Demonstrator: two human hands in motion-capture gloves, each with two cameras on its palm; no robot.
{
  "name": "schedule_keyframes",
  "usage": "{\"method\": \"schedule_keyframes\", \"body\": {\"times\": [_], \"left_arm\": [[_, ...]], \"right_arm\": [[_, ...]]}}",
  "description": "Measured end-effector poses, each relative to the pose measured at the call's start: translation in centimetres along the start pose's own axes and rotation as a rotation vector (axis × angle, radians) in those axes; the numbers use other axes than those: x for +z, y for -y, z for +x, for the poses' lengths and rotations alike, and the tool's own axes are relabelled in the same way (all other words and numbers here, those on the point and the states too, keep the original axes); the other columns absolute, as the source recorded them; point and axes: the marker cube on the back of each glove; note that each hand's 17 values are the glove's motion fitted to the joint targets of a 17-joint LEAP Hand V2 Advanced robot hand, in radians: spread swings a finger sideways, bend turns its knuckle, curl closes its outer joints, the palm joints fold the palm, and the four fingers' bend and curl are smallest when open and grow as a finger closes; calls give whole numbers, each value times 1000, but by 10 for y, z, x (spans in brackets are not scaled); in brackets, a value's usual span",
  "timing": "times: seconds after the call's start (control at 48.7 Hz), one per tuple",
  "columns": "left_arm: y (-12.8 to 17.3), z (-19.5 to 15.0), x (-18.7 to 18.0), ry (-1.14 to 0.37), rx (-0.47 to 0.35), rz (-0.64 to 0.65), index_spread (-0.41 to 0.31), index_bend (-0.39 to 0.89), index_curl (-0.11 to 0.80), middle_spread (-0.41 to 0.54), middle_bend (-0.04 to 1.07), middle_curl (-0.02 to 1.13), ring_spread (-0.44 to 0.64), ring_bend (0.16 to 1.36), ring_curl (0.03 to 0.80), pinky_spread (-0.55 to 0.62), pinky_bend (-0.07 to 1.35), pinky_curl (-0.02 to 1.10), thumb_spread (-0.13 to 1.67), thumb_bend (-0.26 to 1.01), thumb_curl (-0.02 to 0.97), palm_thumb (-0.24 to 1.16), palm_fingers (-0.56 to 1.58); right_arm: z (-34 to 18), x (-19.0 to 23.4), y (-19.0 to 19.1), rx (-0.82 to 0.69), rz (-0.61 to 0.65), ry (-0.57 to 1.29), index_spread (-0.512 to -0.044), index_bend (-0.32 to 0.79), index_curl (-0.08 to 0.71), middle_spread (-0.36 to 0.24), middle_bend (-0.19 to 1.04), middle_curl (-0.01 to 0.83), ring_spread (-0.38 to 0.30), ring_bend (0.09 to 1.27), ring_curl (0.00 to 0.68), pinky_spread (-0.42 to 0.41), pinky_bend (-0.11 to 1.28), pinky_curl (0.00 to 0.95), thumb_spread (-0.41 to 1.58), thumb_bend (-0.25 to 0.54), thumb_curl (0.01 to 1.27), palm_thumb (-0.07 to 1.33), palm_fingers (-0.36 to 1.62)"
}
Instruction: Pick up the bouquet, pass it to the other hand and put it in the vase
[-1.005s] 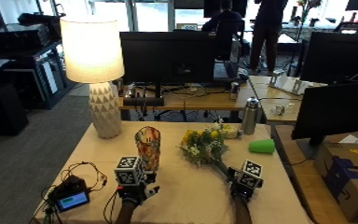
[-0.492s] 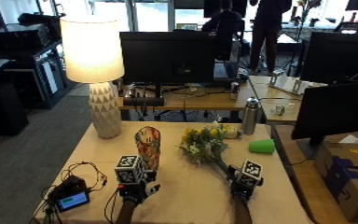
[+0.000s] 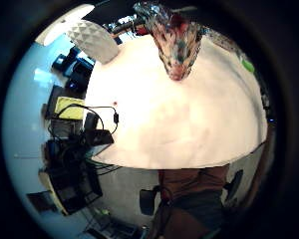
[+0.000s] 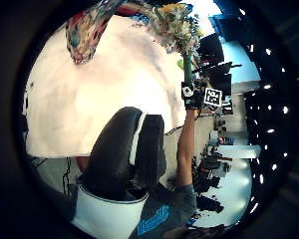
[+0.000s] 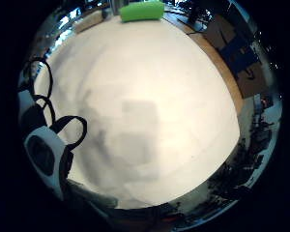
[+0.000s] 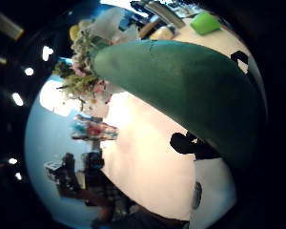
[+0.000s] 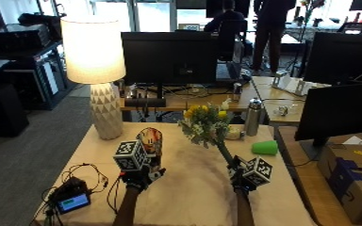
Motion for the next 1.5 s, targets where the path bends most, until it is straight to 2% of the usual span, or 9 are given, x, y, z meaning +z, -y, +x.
{"method": "schedule_keyframes", "body": {"times": [0.062, 0.287, 0.492, 0.759, 1.19, 1.354, 1.416, 1.436, 1.498], "left_arm": [[2, 5, -9, -19, 11, 18, -105, 144, 282, 89, 196, 359, 412, 632, 263, 584, 548, 233, 1081, -22, 269, 68, 66], [12, 25, -44, -152, 64, 63, -105, 149, 291, 83, 195, 357, 394, 621, 262, 568, 536, 232, 1081, -22, 269, 68, 103], [29, 53, -70, -374, 163, 103, -105, 135, 287, 87, 200, 358, 375, 614, 264, 536, 573, 245, 1075, -23, 270, 65, 159], [52, 94, -97, -711, 217, 137, -96, 113, 268, 71, 221, 366, 302, 629, 274, 461, 610, 263, 1045, -25, 279, 73, 287], [98, 139, -107, -1156, 312, 55, 18, 114, 241, -10, 279, 391, 194, 640, 295, 348, 599, 279, 977, -9, 331, 276, 428], [103, 152, -107, -1228, 338, 29, -6, 129, 251, -58, 253, 383, 113, 646, 298, 279, 569, 276, 952, -12, 357, 383, 541], [115, 149, -102, -1242, 349, 53, -45, 150, 263, -100, 262, 387, 55, 643, 300, 217, 544, 275, 943, -8, 368, 429, 638], [121, 146, -99, -1257, 355, 64, -31, 121, 257, -88, 246, 381, 66, 633, 296, 227, 547, 276, 940, -23, 366, 416, 586], [142, 135, -90, -1304, 374, 96, -106, 178, 281, -158, 272, 385, -18, 616, 293, 130, 507, 267, 929, -4, 381, 481, 774]], "right_arm": [[-16, -4, -9, 3, -55, 111, -259, 175, 424, -172, 707, 577, -191, 991, 539, -304, 752, 436, 778, -26, 605, 912, 1367], [-73, -44, -11, -50, 1, 409, -260, 171, 449, -172, 712, 583, -188, 1001, 536, -305, 749, 446, 765, -27, 625, 908, 1360], [-126, -67, -21, -111, 2, 628, -261, 169, 464, -174, 719, 590, -185, 1014, 535, -307, 745, 450, 761, -26, 638, 905, 1355], [-184, -69, -36, -240, -37, 891, -263, 168, 477, -174, 723, 595, -184, 1021, 532, -308, 742, 455, 759, -27, 649, 903, 1350], [-246, -72, -73, -390, -152, 1155, -266, 172, 492, -170, 722, 598, -184, 1021, 529, -309, 739, 461, 762, -27, 659, 899, 1349], [-259, -59, -77, -461, -180, 1163, -266, 170, 496, -167, 721, 599, -184, 1021, 529, -309, 738, 462, 764, -26, 661, 898, 1349], [-262, -57, -78, -473, -178, 1151, -266, 169, 498, -167, 721, 599, -184, 1021, 529, -310, 737, 462, 765, -26, 662, 898, 1349], [-263, -57, -79, -472, -182, 1147, -267, 169, 498, -167, 721, 600, -184, 1021, 529, -310, 737, 462, 765, -26, 662, 898, 1349], [-266, -54, -81, -506, -182, 1157, -267, 169, 499, -166, 721, 600, -184, 1021, 529, -310, 737, 463, 765, -26, 663, 897, 1349]]}}
